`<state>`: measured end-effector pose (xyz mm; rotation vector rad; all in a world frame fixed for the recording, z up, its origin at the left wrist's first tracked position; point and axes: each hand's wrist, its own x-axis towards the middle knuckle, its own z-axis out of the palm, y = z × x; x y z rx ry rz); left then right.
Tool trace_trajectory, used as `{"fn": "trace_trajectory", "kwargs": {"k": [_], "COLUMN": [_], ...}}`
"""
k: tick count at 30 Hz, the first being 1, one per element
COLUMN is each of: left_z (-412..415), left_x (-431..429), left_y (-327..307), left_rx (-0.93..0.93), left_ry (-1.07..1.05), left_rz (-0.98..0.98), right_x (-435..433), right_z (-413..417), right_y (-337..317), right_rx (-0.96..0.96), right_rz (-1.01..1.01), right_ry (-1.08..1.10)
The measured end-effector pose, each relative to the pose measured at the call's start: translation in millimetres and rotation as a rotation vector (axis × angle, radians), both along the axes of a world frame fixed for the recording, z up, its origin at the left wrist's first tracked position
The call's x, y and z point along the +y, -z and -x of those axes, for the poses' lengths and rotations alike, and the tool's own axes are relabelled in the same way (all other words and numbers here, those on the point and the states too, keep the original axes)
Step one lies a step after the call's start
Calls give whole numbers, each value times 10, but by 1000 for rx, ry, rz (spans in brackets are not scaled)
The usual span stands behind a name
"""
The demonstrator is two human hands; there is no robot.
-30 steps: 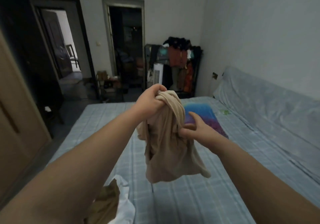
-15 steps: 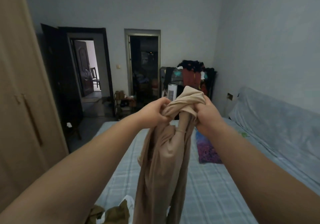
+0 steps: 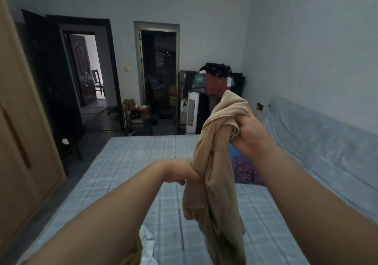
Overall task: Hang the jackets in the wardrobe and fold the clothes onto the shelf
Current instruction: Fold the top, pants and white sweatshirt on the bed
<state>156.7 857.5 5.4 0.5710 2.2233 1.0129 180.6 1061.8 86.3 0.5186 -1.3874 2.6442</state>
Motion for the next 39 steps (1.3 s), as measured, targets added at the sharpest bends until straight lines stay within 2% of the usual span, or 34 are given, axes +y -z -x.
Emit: {"fn": "trace_trajectory", "kwargs": {"k": [3,6,8,10,13,16,19,20,22,24,25,27,29,30,33,36,38,39], "left_z": [34,110,149,197,218,223,208,186,179,119,86,19,-38,-93,-127,-179,-193,-188], "left_x": [-8,-86,-107,-94,-82,-96,-110,-113,-118,-93,-73,-31,-19,1,60,95,78,104], "left_y": [8,-24,-88,-170,-276,-363,-432,-471,-511,-544,-560,-568,-564,-590,-565,-494,-492,-499], "left_rx": [99,104,170,253,357,462,542,543,559,614,584,533,407,402,576,557,539,463], "left_ry": [-151,-303,-392,-502,-624,-673,-648,-669,-702,-674,-658,-632,-602,-577,-557,-373,-293,-266], "left_rz": [-83,-352,-495,-583,-624,-605,-550,-541,-504,-496,-543,-575,-630,-637,-569,-484,-500,-518], "right_x": [164,349,452,531,587,616,601,593,589,528,477,357,231,175,17,-77,-95,-91], "right_z": [-23,-25,-41,-71,-72,-77,-149,-161,-111,-58,-32,-1,9,11,29,29,-13,-37], "right_y": [46,180,312,434,582,651,567,539,518,503,500,495,497,485,487,498,465,445], "right_rx": [1,-28,-83,-180,-302,-331,-248,-228,-181,-210,-211,-139,-102,-111,-113,-99,-73,-60], "right_rz": [-73,-275,-426,-523,-636,-714,-1108,-1157,-1092,-853,-774,-846,-942,-949,-972,-950,-898,-868], "right_ry": [95,179,223,174,71,36,72,92,121,130,153,231,254,252,225,257,265,267]}}
